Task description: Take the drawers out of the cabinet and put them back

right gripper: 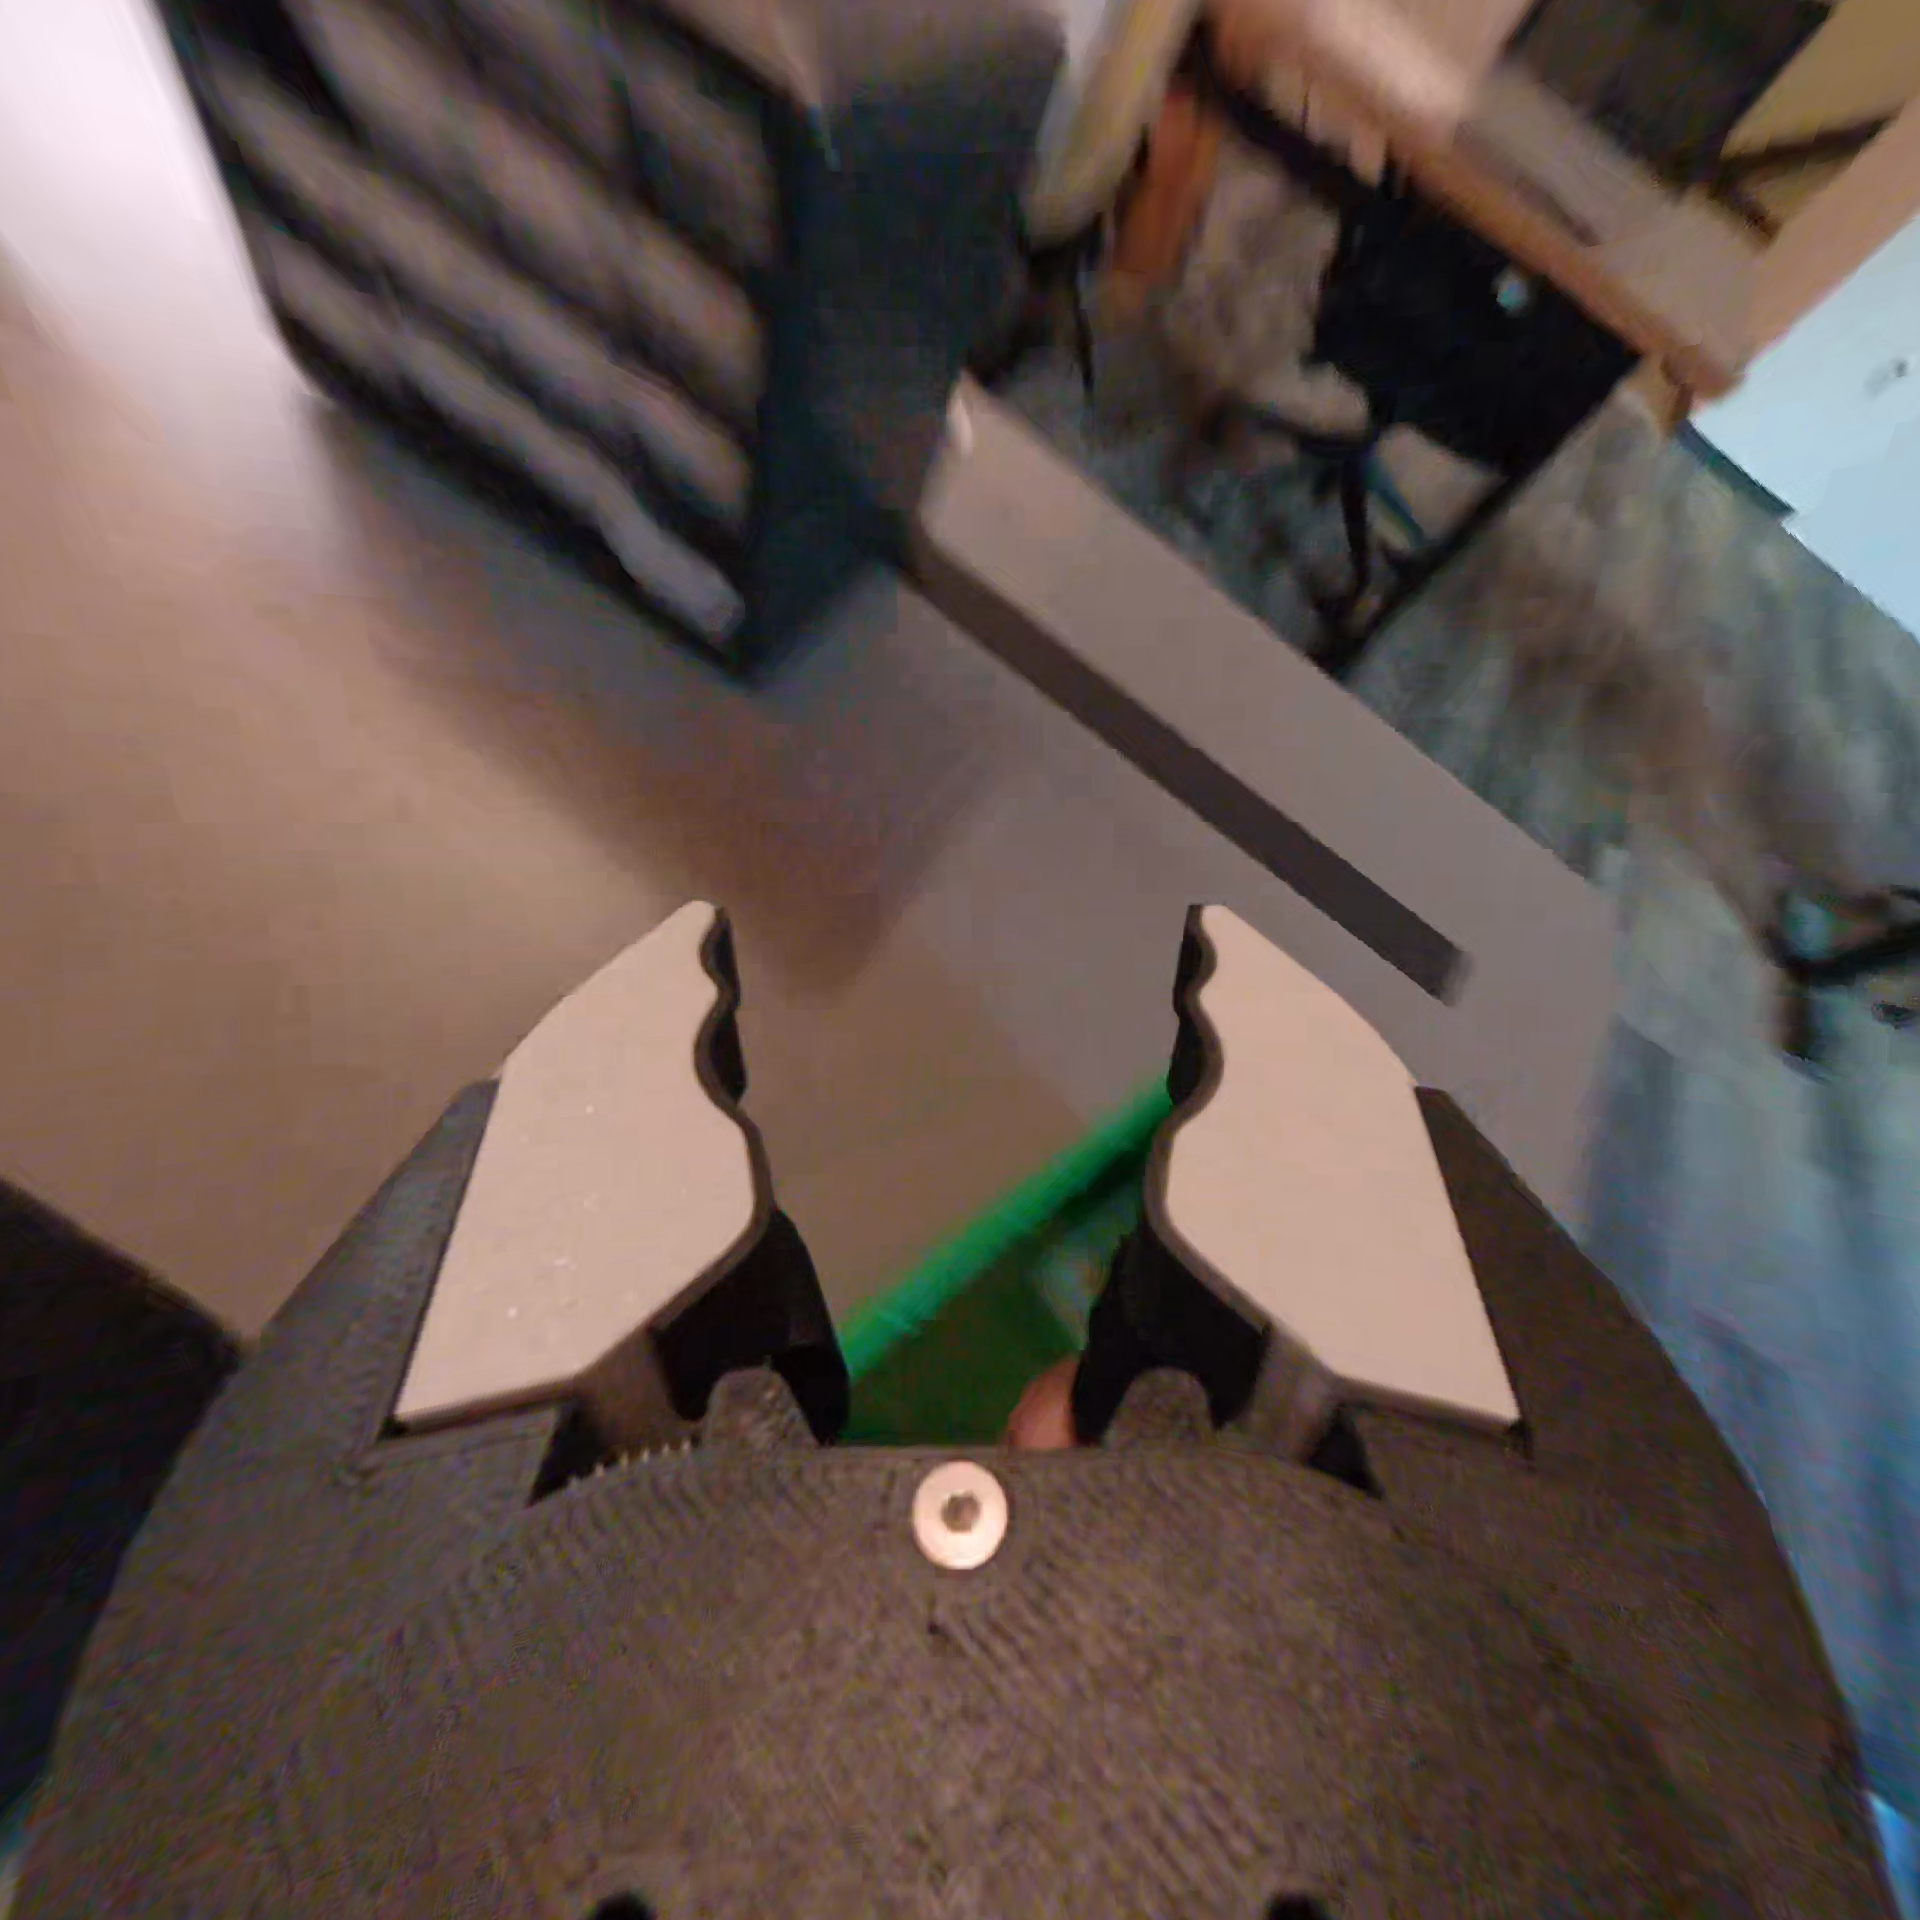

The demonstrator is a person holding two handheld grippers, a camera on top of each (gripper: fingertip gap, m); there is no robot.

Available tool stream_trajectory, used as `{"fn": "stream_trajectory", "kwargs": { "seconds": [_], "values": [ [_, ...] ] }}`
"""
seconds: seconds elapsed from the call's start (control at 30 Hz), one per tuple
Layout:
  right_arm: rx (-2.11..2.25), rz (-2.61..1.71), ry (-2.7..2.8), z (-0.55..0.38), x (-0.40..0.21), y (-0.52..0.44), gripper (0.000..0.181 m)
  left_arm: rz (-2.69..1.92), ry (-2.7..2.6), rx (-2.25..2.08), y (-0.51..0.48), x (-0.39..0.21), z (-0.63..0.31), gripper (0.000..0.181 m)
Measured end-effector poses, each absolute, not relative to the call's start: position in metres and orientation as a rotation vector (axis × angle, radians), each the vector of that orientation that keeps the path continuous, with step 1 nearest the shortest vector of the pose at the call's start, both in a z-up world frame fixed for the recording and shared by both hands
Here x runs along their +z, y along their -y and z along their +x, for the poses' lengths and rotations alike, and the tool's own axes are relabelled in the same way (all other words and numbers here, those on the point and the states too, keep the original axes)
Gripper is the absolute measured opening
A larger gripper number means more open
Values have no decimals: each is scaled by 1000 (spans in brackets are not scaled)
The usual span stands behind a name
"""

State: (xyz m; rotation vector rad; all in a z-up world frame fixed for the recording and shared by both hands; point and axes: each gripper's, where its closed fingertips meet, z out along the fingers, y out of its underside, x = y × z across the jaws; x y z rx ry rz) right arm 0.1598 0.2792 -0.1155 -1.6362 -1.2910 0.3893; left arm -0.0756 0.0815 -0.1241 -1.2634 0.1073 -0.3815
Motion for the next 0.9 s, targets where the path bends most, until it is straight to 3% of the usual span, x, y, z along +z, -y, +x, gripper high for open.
{"fn": "stream_trajectory", "kwargs": {
  "seconds": [0.17,0.43,0.9],
  "values": [
    [860,-1457,1163,91,-92,-176,84,-1302,-117,-345,-85,-130,-76,57],
    [1044,-1550,988,22,-174,-165,85,-1425,-141,-163,-95,-150,-90,57],
    [1036,-1561,1005,12,-200,-155,78,-1465,-656,986,-197,-142,-146,46]
  ]
}}
